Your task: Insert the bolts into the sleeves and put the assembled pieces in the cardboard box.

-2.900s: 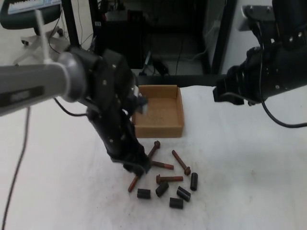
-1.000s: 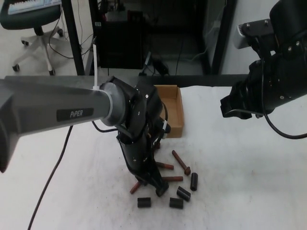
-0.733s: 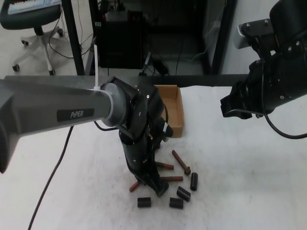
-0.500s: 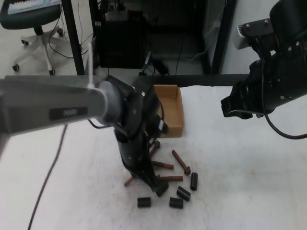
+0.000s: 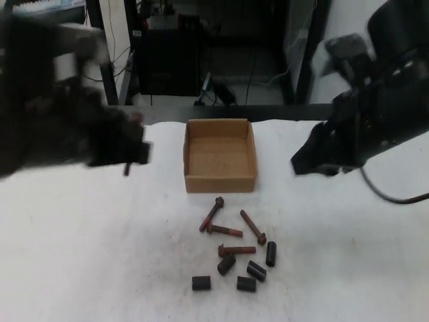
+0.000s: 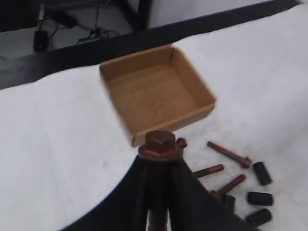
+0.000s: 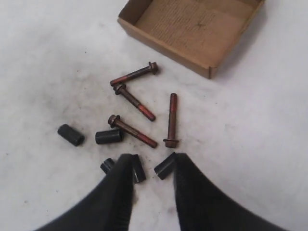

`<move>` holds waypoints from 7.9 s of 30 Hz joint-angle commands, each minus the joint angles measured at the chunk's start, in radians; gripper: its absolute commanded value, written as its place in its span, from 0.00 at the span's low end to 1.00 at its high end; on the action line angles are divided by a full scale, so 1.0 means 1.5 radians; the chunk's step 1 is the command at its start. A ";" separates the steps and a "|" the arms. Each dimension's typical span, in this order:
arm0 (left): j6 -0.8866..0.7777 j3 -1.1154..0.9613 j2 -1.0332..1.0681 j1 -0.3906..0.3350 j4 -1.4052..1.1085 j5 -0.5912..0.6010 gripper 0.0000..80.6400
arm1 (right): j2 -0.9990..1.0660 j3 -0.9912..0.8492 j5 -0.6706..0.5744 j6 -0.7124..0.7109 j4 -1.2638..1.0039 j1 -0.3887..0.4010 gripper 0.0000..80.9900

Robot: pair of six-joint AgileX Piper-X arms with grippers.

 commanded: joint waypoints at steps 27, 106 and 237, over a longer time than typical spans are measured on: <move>-0.140 0.155 -0.188 0.121 -0.200 0.301 0.00 | 0.331 -0.081 0.087 -0.379 -0.130 0.293 0.46; -0.498 0.155 0.253 -0.044 -1.074 0.470 0.00 | 0.018 0.290 -0.350 0.232 -0.910 0.160 0.01; -0.532 0.145 0.253 -0.025 -1.141 0.460 0.67 | 0.018 0.332 -0.166 0.140 -1.131 0.221 0.01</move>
